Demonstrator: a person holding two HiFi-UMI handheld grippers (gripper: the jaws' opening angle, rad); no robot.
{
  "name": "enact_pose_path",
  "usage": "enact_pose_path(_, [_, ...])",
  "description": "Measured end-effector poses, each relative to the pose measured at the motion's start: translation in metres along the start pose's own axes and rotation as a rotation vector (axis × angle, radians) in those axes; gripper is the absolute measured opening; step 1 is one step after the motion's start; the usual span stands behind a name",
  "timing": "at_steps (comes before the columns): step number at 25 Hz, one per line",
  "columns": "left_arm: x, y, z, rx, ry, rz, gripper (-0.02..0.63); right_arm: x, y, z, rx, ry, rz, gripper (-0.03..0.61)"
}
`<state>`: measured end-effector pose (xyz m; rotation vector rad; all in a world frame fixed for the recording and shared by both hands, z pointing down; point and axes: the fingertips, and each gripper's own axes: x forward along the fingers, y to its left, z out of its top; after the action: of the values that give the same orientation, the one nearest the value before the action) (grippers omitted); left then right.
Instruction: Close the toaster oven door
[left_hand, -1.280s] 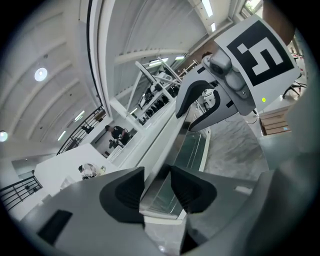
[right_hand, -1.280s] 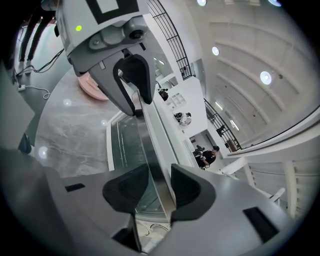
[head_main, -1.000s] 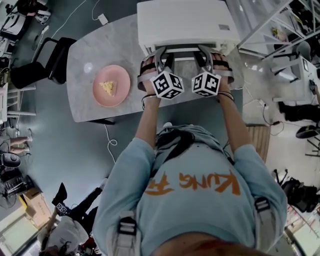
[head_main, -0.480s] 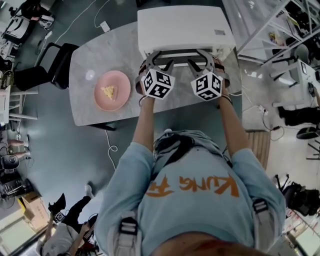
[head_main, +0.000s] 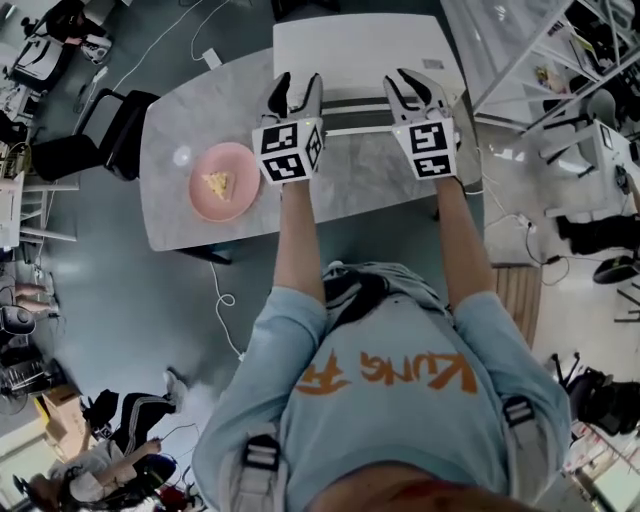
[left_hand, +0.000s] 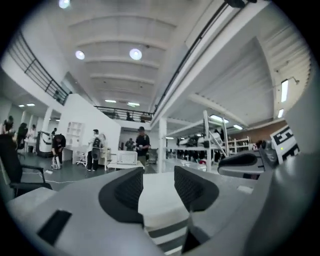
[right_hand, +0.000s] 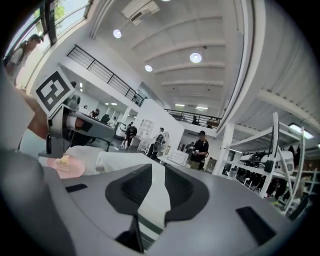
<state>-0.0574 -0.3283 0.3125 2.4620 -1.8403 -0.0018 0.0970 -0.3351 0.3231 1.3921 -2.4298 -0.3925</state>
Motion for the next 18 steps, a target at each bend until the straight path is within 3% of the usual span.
enact_pose_path(5, [-0.021,0.014,0.039,-0.093,-0.134,0.126,0.008,-0.009,-0.022,0.027,0.234,-0.094,-0.094,-0.002])
enact_pose_path(9, [-0.037,-0.007,0.046,-0.122,-0.171,0.080,0.002,-0.023,-0.023,0.019,0.399,-0.099,-0.120,-0.003])
enact_pose_path(12, [-0.040,-0.015,0.039,-0.183,-0.163,0.035,0.002,-0.028,-0.019,0.016,0.433,-0.099,-0.121,-0.003])
enact_pose_path(18, [-0.036,-0.012,0.034,-0.119,-0.135,0.075,0.002,-0.027,-0.018,0.012,0.433,-0.075,-0.106,-0.003])
